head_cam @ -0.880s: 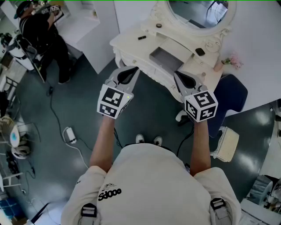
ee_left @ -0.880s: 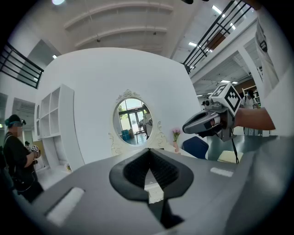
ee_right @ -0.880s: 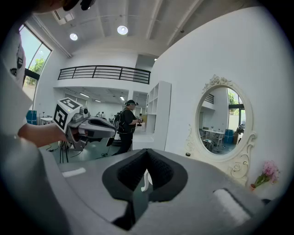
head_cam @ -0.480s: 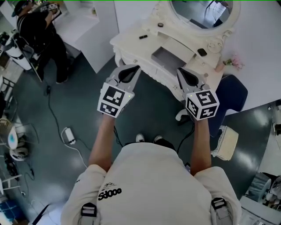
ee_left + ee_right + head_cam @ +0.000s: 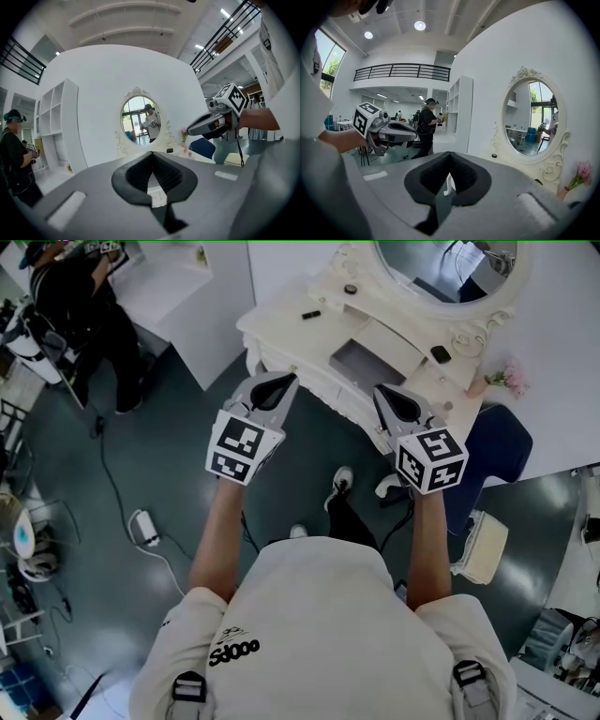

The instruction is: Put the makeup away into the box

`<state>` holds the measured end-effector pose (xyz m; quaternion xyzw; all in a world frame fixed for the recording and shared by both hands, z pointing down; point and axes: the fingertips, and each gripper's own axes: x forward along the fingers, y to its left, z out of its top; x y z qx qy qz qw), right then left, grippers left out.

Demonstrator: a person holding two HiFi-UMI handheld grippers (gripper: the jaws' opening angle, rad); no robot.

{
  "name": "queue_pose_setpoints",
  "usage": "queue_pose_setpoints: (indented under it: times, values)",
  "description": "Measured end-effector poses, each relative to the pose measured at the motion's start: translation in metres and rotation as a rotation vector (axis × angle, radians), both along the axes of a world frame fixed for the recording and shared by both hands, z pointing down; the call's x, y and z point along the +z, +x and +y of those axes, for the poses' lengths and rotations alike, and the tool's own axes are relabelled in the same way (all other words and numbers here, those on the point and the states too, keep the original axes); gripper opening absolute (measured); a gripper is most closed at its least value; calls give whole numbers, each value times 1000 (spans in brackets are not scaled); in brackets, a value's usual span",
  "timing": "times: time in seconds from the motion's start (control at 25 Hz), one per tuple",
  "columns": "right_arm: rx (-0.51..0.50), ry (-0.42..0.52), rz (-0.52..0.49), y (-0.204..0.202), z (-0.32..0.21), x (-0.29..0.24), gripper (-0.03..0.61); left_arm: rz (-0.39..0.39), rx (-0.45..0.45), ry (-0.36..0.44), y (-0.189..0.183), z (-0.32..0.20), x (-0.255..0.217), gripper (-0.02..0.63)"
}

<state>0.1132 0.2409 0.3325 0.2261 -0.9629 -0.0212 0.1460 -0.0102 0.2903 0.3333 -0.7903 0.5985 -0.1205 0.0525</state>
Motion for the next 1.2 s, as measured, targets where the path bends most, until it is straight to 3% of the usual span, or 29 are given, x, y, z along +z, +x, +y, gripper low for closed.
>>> queue_pose_setpoints:
  times: [0.24,0.68,1.2]
  values:
    - [29,147,64,-19,-50,-1,2,-14,-20,1,-19,-45,-1,20]
    - [-21,62,18,-46,-188,1,0,-9,-65,-44,-43,-172,-6,20]
    - [-71,2,37,-67,-323,-1,2,16,-129,-108,-62,-296,-5,20]
